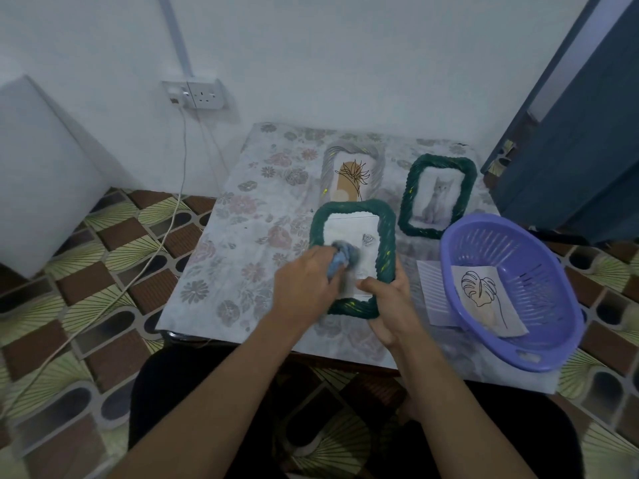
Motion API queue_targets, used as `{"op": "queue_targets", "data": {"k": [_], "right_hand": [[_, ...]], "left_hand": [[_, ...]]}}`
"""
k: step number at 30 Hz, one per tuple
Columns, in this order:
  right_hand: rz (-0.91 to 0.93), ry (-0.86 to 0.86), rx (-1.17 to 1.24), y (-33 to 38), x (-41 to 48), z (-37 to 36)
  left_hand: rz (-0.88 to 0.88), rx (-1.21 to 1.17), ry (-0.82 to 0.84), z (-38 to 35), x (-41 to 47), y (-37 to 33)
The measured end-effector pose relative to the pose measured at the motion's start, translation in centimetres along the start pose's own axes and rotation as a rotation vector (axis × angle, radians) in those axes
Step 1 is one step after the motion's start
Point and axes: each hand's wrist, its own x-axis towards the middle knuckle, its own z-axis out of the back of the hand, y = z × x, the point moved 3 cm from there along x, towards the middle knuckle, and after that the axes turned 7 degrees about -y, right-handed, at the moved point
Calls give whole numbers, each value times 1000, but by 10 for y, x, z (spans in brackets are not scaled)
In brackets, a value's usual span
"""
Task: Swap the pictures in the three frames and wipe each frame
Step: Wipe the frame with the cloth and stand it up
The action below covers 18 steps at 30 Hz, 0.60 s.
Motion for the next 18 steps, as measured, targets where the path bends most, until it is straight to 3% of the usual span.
{"op": "queue_targets", "data": {"k": [7,14,16,18], "right_hand": [[-36,-43,13,0,5,13],[-116,93,-26,-8,-13,5],[-125,109,-16,-11,-15,3],[-124,96,-8,-11,-16,1]], "left_hand": [[-121,-93,100,0,-36,-1],[-131,80,-32,7,20,19],[-89,99,-65,8,32,26],[74,-42,-70,11,36,29]]}}
